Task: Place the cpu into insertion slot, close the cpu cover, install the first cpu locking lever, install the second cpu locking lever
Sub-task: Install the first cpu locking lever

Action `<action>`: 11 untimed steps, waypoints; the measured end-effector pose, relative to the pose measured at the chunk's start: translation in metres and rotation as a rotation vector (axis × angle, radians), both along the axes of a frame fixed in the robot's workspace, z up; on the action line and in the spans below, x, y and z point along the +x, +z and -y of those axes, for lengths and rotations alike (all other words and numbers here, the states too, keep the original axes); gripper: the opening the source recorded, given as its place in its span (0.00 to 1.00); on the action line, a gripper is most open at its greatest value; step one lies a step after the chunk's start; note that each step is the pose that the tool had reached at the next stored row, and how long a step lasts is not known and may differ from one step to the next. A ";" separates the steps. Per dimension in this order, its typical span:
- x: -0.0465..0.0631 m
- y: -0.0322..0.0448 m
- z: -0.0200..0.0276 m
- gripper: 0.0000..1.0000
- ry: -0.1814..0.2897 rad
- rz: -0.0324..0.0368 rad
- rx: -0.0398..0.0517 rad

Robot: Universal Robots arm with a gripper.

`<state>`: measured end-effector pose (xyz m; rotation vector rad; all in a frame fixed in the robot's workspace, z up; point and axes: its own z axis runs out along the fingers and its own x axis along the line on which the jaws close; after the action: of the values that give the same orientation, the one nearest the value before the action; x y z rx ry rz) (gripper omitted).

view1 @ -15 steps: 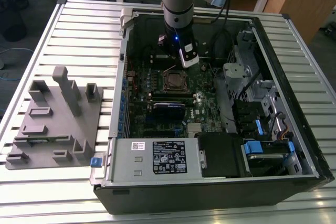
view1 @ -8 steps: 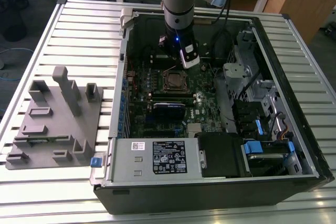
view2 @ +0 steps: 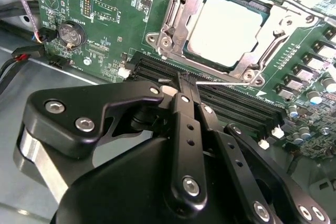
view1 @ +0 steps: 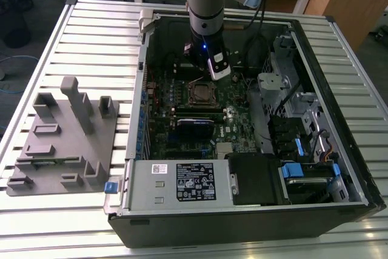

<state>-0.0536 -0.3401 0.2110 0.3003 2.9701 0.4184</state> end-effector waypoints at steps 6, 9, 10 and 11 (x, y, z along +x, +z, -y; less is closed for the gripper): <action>0.000 -0.0039 -0.0001 0.11 0.000 0.0069 -0.0096; 0.000 -0.0051 -0.0002 0.11 0.000 0.0106 -0.0144; 0.000 -0.0054 -0.0004 0.11 0.000 0.0114 -0.0156; 0.000 -0.0055 -0.0007 0.11 0.000 0.0121 -0.0172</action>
<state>-0.0536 -0.3394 0.2055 0.2951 2.9602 0.3931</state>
